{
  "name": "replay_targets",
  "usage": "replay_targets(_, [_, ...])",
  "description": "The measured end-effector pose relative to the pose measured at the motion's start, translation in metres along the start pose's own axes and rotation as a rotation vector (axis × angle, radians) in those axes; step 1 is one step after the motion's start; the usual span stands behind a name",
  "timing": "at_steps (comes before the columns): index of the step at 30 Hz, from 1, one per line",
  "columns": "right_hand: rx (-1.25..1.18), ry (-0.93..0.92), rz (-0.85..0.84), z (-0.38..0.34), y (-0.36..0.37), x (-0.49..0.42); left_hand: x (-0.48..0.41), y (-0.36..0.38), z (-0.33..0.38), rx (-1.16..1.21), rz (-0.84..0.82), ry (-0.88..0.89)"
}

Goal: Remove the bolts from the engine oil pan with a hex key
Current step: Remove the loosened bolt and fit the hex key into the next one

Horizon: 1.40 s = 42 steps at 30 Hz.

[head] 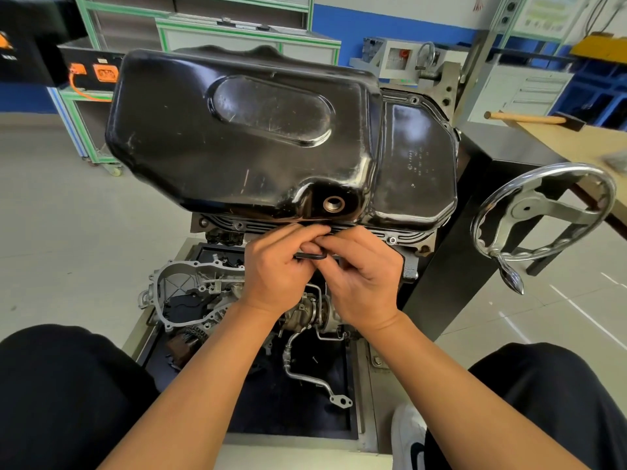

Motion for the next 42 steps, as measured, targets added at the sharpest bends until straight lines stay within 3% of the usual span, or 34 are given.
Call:
replay_targets(5, [0.006, -0.01, 0.001, 0.002, -0.001, 0.001, -0.004, -0.004, -0.004, 0.058, -0.11, 0.035])
replay_targets(14, [-0.018, 0.026, 0.014, 0.0, 0.001, -0.001, -0.007, 0.001, 0.003, -0.048, 0.059, -0.019])
replay_targets(23, [0.03, 0.03, 0.042, -0.001, -0.002, -0.004, 0.002, 0.003, -0.003, 0.036, -0.084, 0.021])
replay_targets(31, [0.016, 0.103, 0.042, -0.003, 0.001, -0.005, 0.0, 0.004, -0.002, -0.032, 0.05, -0.051])
replay_targets(42, [0.094, 0.082, 0.047, -0.007, 0.001, -0.002, 0.002, 0.004, -0.003, 0.014, -0.041, -0.027])
Point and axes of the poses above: each hand's wrist, its own x-axis away from the middle knuckle, its own y-axis out of the palm, z = x × y, the point moved 3 cm from there along -x, towards the middle knuckle, and after that the axes turned 12 degrees about -x, right-handed, at the moved point
